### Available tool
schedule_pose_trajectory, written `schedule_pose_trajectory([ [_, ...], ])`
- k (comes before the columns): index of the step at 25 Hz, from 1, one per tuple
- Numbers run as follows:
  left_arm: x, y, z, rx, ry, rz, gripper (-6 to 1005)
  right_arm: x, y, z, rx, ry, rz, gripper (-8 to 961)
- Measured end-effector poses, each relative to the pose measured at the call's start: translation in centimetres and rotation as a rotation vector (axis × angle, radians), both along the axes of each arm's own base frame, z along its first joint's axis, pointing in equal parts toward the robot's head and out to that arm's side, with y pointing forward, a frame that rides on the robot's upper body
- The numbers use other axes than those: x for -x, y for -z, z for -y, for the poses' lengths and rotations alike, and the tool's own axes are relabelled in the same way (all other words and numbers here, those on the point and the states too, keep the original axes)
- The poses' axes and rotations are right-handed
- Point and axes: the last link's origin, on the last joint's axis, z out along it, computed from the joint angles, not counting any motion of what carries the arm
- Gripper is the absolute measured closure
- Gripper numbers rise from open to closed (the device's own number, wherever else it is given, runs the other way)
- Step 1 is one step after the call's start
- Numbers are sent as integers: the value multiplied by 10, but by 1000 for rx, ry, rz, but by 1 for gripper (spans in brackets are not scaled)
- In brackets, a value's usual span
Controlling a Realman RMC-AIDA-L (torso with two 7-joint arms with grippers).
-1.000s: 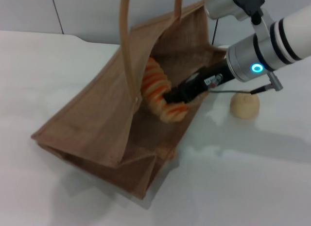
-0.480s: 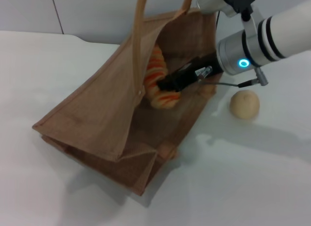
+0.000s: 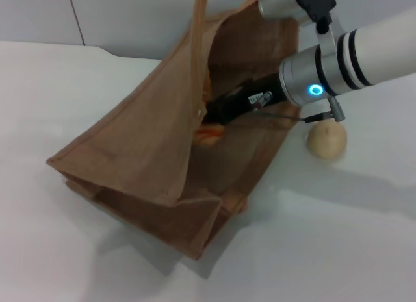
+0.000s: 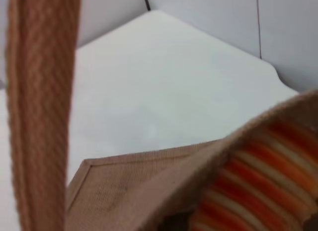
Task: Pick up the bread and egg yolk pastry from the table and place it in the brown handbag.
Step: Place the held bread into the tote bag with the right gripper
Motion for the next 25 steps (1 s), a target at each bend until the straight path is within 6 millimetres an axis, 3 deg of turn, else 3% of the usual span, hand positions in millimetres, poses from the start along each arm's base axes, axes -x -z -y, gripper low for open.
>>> schedule_pose_trajectory([
  [4,-1,0,0,1,3,-1,883,2,0,-1,-5,-3,-15,820],
  [15,1,0,-1,-6,-2,4,883,-4,-1,-1,-4,53,-37,715],
  [18,4,-1,-1,-11,-9,1,883,-6,0,-1,-1,46,-24,516],
  [23,7,-2,-2,-17,-20,0,883,-4,0,-1,3,35,-14,271],
  [25,9,-3,-2,-19,-25,1,884,-4,-1,0,6,31,-14,261],
])
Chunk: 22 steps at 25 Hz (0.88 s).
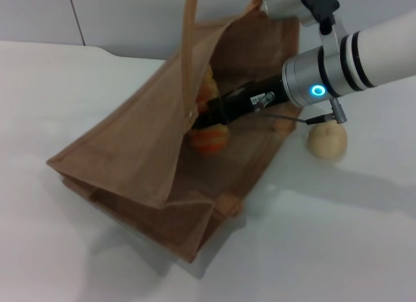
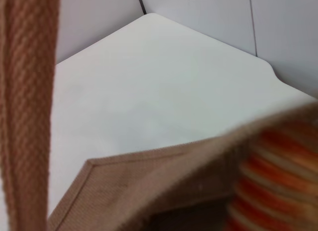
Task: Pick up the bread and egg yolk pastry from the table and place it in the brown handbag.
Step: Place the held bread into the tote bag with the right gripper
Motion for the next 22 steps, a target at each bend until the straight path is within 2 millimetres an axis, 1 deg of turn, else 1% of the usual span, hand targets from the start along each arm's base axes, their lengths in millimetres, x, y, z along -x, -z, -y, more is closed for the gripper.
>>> schedule_pose_trajectory([
  [3,3,-1,0,-2,-7,1,884,0,0,1,9,-4,1,245],
  [7,7,-2,-1,-9,-19,4,884,-1,0,4,29,-9,13,158],
  [9,13,-4,-3,-25,-35,1,884,-4,0,5,38,-7,30,115],
  [12,25,-7,-7,-62,-76,-18,884,-9,-3,8,69,8,56,110],
  [14,35,-10,-9,-85,-113,-32,884,-17,-7,11,92,25,71,106],
  [16,43,-13,-10,-104,-145,-36,884,-27,-15,14,105,50,88,107],
  [20,56,-20,-12,-142,-196,-31,884,-45,-41,17,92,88,118,109],
  [22,58,-22,-11,-151,-205,-29,884,-51,-54,16,62,103,132,109],
])
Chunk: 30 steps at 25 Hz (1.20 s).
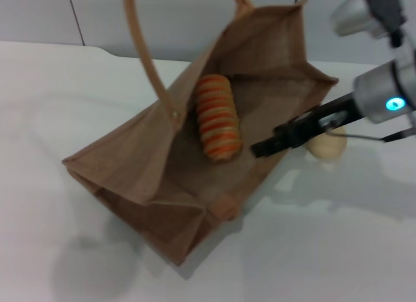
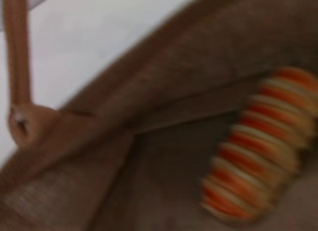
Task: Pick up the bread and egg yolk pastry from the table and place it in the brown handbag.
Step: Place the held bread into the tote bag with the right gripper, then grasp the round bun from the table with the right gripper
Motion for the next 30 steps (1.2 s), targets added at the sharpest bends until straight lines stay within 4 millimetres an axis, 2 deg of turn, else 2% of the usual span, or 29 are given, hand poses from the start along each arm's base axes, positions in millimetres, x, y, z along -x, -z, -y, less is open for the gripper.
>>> schedule_pose_trajectory([
  [2,12,-11,3,-51,-42,0,884,-7,-15,-2,-37,17,11,110],
  [6,19,-18,6,-79,-64,1,884,-23,-39,-3,-94,58,26,112],
  [13,28,-23,10,-96,-92,6,884,-47,-55,-8,-162,106,109,111],
  [24,27,-23,9,-100,-92,6,882,-56,-47,-25,-274,94,221,109],
  [30,27,-23,9,-99,-90,7,881,-59,-28,-31,-274,107,231,109],
])
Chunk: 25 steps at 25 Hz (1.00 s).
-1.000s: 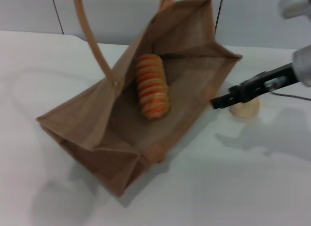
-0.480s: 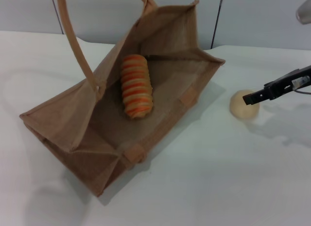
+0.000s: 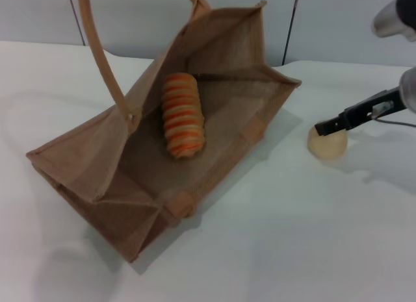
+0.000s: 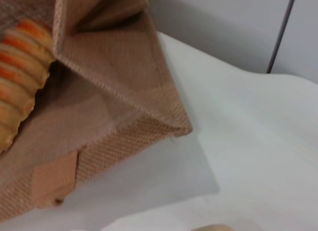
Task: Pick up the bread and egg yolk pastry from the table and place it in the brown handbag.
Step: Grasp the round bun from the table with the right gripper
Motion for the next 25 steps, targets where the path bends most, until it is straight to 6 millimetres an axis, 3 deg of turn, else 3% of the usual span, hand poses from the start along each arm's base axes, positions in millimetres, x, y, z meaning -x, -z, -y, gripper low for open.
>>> schedule_pose_trajectory([
  [25,0,3,-2,7,-6,-6,878,-10,25,1,18,10,52,164],
])
